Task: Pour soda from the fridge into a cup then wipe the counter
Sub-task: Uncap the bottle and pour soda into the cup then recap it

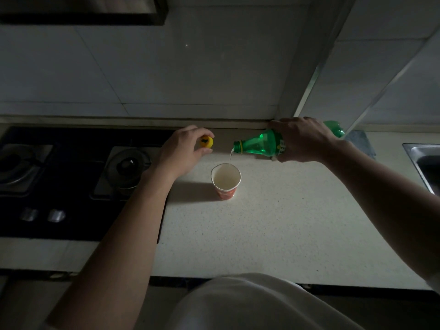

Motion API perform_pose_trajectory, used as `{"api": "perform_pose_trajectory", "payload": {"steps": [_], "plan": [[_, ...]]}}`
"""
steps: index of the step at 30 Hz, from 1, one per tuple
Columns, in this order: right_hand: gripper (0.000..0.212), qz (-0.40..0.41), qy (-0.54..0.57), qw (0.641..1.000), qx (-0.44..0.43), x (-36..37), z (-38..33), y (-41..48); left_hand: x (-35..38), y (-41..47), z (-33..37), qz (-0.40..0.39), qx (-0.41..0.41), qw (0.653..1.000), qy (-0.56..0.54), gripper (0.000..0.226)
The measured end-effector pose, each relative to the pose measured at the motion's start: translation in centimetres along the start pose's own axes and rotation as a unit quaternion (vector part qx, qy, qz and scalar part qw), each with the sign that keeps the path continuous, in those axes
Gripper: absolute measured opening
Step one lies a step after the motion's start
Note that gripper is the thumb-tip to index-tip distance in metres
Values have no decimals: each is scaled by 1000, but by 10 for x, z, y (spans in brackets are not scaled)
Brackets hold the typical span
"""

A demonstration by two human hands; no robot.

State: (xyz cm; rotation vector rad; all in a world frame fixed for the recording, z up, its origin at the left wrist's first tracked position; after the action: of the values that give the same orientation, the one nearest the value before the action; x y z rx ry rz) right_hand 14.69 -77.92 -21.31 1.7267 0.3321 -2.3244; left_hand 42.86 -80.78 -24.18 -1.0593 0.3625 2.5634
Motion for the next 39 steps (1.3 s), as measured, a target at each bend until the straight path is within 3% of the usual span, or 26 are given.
{"api": "perform_pose_trajectory", "payload": {"steps": [39], "plan": [[75,6,-3,1000,-9,-11,2,-2,-2,3,0,3,-2,1000,4,34]]}}
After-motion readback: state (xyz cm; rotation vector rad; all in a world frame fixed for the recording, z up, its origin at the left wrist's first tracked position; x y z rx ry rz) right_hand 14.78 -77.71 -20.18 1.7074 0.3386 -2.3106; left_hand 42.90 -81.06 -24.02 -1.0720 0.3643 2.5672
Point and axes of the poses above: each hand's wrist, its own y-axis towards the middle knuckle, its own x-axis out of the palm, z = x × y, the point moved 1 cm from there along y, towards the middle knuckle, and after that the axes turned 13 degrees about -y, right-handed, at the moved point
